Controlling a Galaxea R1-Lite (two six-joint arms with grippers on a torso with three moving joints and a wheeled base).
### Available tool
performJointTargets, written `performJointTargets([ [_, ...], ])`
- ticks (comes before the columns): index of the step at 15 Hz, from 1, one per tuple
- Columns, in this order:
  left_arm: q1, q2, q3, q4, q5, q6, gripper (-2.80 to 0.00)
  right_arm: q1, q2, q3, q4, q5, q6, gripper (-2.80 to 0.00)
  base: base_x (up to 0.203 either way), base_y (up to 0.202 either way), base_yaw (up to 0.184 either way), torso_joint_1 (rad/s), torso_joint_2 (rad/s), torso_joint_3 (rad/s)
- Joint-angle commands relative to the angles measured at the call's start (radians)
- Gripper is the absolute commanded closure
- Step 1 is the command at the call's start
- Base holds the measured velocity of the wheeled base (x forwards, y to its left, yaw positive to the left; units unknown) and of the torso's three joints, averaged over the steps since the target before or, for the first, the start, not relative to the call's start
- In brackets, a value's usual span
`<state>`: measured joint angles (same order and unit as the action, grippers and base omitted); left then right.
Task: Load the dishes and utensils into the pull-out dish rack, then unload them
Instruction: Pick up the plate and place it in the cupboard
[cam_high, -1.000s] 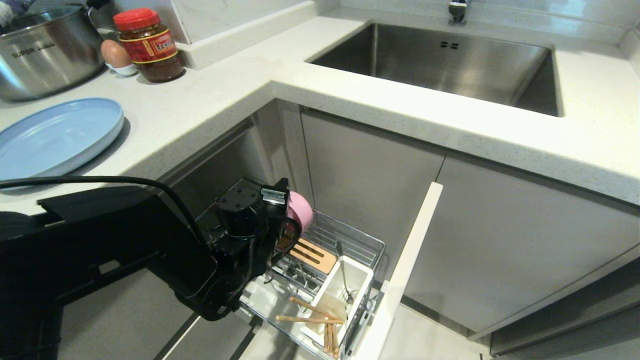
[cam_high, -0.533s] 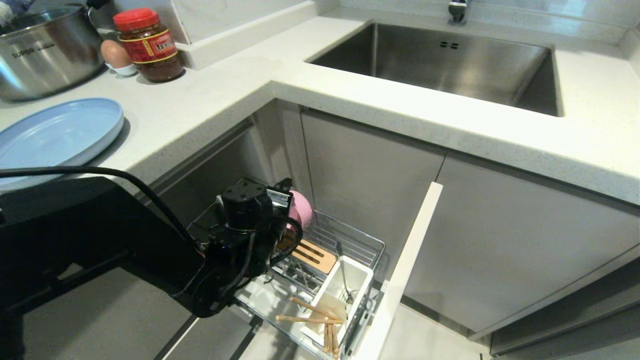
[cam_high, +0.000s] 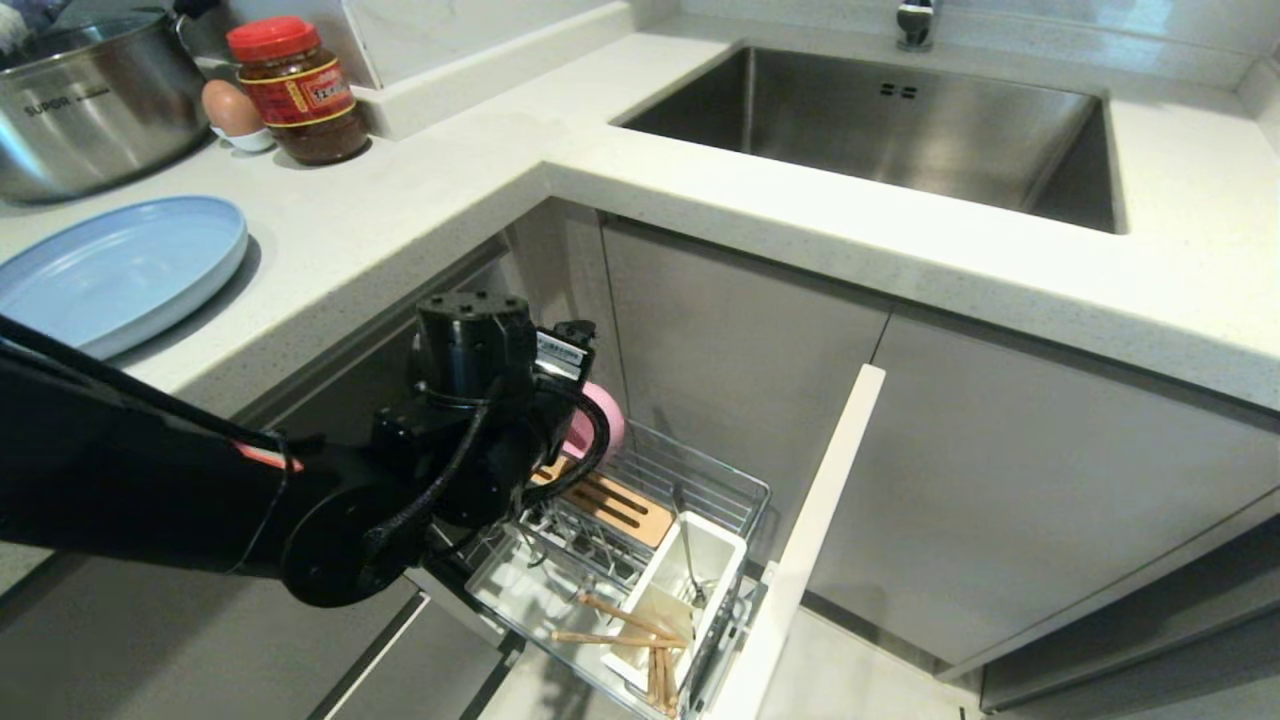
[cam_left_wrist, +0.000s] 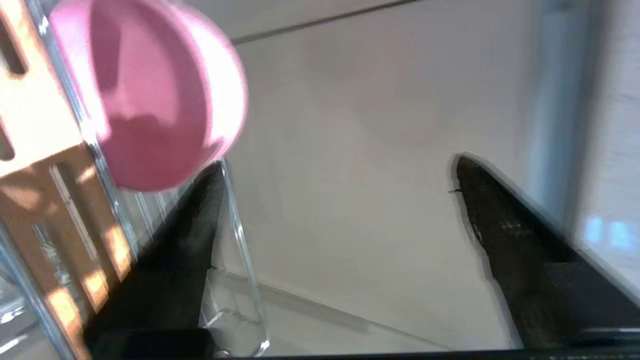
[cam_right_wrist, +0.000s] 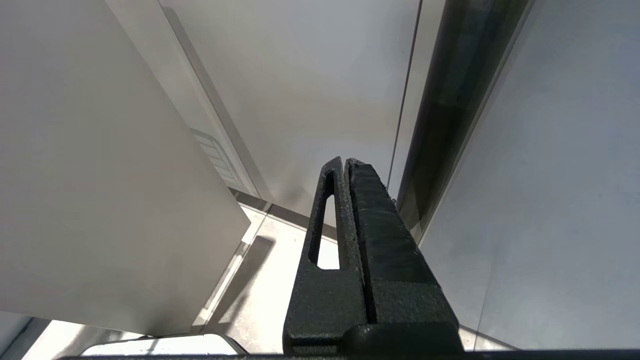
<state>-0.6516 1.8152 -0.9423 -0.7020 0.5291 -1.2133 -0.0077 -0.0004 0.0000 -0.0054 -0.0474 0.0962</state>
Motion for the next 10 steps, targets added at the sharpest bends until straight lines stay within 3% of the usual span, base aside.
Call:
performJointTargets([
  [1,-0.04,-0.078,-0.038,0.045,0.029,0.021,0.0,0.0,-0.004,0.0,-0.001,0.0,0.0,0.0,0.0,0.0,0.0,0.0,0.0,0.0],
  [4,-0.089,-0.187,-0.102,0.15,0.068,0.104,0.0,0.0,-0.003,0.0,-0.001,0.0,0.0,0.0,0.0,0.0,0.0,0.0,0.0,0.0],
  [6,-0.104,-0.257,-0.146,0.166,0.087,0.193,0.0,0.0,-0.004,0.0,-0.001,0.0,0.0,0.0,0.0,0.0,0.0,0.0,0.0,0.0],
  [8,-0.122,-0.319,-0.181,0.165,0.119,0.35,0.0,0.0,-0.003,0.0,-0.001,0.0,0.0,0.0,0.0,0.0,0.0,0.0,0.0,0.0],
  [10,-0.129,-0.367,-0.255,0.155,0.154,0.576,0.0,0.0,-0.003,0.0,-0.001,0.0,0.0,0.0,0.0,0.0,0.0,0.0,0.0,0.0],
])
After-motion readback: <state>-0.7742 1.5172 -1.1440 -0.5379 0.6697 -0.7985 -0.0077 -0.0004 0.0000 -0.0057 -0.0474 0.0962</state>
